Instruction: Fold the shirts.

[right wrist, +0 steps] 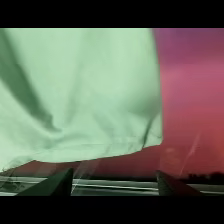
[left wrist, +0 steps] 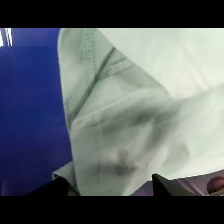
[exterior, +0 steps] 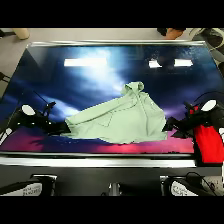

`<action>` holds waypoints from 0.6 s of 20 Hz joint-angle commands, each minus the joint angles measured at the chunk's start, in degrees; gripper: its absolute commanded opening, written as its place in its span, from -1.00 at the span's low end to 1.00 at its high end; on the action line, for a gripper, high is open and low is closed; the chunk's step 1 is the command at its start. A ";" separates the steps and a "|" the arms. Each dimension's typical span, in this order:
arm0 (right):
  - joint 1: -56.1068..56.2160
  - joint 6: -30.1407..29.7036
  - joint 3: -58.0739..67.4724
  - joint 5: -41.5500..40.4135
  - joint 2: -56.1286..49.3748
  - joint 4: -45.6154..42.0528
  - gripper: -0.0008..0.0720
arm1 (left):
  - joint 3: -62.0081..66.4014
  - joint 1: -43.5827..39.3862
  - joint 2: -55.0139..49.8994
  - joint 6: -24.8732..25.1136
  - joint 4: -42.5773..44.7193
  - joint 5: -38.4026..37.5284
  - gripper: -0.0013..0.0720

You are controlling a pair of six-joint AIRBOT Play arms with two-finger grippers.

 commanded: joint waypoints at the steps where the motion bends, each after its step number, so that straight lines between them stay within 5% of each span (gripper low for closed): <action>1: -0.09 -0.33 -1.29 -2.97 -1.29 -0.02 0.58 | -0.28 -0.57 -2.21 0.22 -0.04 0.33 0.17; 3: -0.09 -0.37 -2.49 -4.46 -3.58 0.02 0.59 | -0.28 -0.57 -3.21 -0.28 -0.26 0.24 -0.14; 4: -0.09 -0.55 -2.80 -4.92 -4.81 0.02 0.59 | -0.26 -0.57 -3.08 -0.28 -0.26 0.22 -0.67; 5: -0.11 -0.79 -2.82 -5.46 -5.95 -0.02 0.58 | -0.17 -0.57 -2.91 -0.22 -0.26 -0.13 -0.88; 9: 1.70 -0.79 -2.82 -7.06 -9.90 0.98 0.53 | -0.09 -0.57 -1.51 -0.07 -0.26 -0.72 -0.89; 10: 3.17 -0.79 -2.82 -8.79 -10.47 0.96 0.26 | -0.07 -0.57 -0.83 -0.07 -0.28 -0.79 -0.89; 11: 4.70 -0.74 -2.75 -11.52 -10.43 1.01 -0.47 | -0.04 -0.57 0.17 -0.07 -0.28 -1.03 -0.89; 12: 5.73 -0.74 -2.23 -13.16 -9.94 1.14 -0.89 | 0.37 -0.57 1.79 -0.07 -0.24 -1.27 -0.89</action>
